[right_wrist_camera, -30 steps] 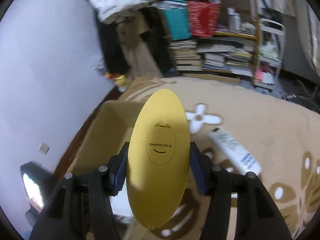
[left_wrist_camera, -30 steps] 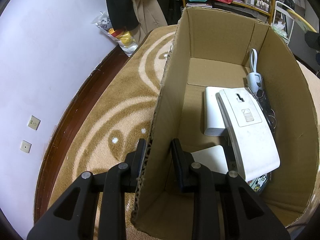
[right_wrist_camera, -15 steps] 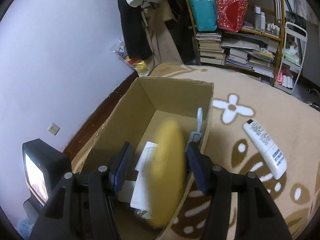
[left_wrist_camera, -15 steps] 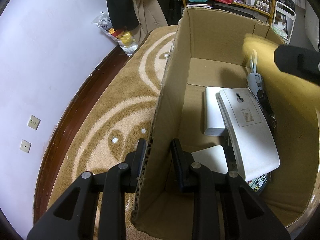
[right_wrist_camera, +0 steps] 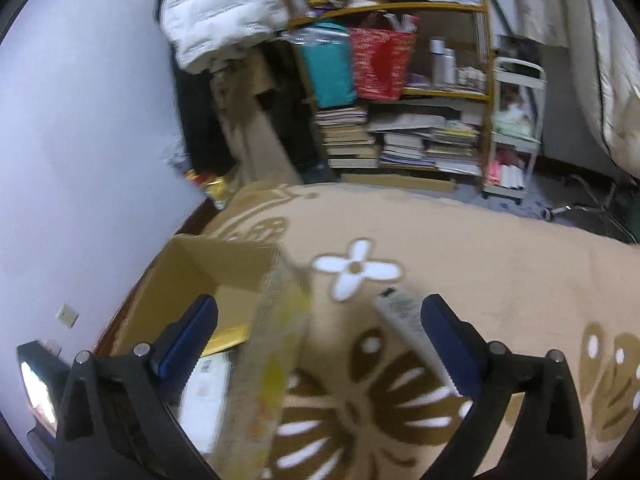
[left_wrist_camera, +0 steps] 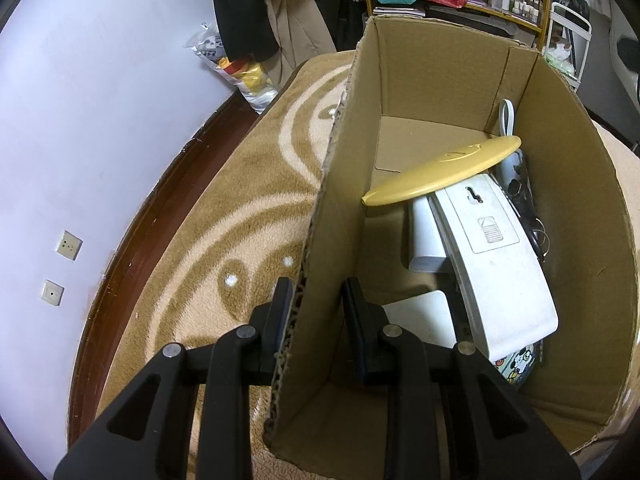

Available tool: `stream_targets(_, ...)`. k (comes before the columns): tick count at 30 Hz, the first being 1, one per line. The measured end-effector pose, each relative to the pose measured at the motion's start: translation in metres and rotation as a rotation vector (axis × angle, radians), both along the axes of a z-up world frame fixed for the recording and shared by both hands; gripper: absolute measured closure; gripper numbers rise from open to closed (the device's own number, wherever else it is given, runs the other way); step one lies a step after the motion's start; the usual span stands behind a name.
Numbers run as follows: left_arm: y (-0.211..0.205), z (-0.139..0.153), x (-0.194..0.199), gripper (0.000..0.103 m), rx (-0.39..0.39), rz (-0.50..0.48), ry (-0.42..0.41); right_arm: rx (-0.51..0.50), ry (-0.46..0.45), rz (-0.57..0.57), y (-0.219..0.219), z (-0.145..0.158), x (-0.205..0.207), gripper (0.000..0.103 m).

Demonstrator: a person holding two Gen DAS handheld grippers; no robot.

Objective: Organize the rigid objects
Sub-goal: 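Grasp the white remote with blue print with the right tool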

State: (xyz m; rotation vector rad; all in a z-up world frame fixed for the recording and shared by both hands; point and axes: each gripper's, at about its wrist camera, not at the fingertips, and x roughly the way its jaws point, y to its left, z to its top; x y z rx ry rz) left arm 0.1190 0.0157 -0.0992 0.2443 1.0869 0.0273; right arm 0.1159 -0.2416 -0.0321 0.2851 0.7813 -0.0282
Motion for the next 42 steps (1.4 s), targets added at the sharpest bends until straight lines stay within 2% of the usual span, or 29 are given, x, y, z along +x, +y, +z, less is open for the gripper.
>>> stream_targets(8, 0.001, 0.000, 0.000, 0.077, -0.014, 0.007, 0.002, -0.039, 0.045, -0.089, -0.039, -0.037, 0.012, 0.000)
stream_targets(18, 0.002, -0.001, -0.001, 0.077, -0.006, -0.001, -0.002, -0.086, 0.108, -0.075, -0.054, -0.086, 0.031, 0.000)
stream_targets(27, 0.001, -0.001, -0.001, 0.077, -0.006, -0.001, -0.002, -0.042, 0.196, -0.085, -0.067, -0.118, 0.034, 0.011)
stream_targets(32, 0.001, -0.001, -0.001, 0.077, -0.005, -0.002, -0.002, -0.028, 0.217, -0.090, -0.068, -0.126, 0.035, 0.012)
stream_targets(35, 0.001, -0.001, -0.001, 0.077, -0.005, -0.002, -0.002, -0.052, 0.240, -0.078, -0.067, -0.128, 0.036, 0.018)
stream_targets(36, 0.002, -0.001, -0.001, 0.077, -0.006, -0.001, -0.002, -0.068, 0.257, -0.073, -0.064, -0.128, 0.037, 0.023)
stream_targets(40, 0.002, -0.001, -0.001, 0.077, -0.006, -0.001, -0.002, -0.138, 0.286, -0.067, -0.054, -0.128, 0.033, 0.034)
stream_targets(42, 0.001, -0.002, -0.002, 0.077, -0.006, -0.002, -0.003, -0.131, 0.282, -0.072, -0.055, -0.125, 0.030, 0.047)
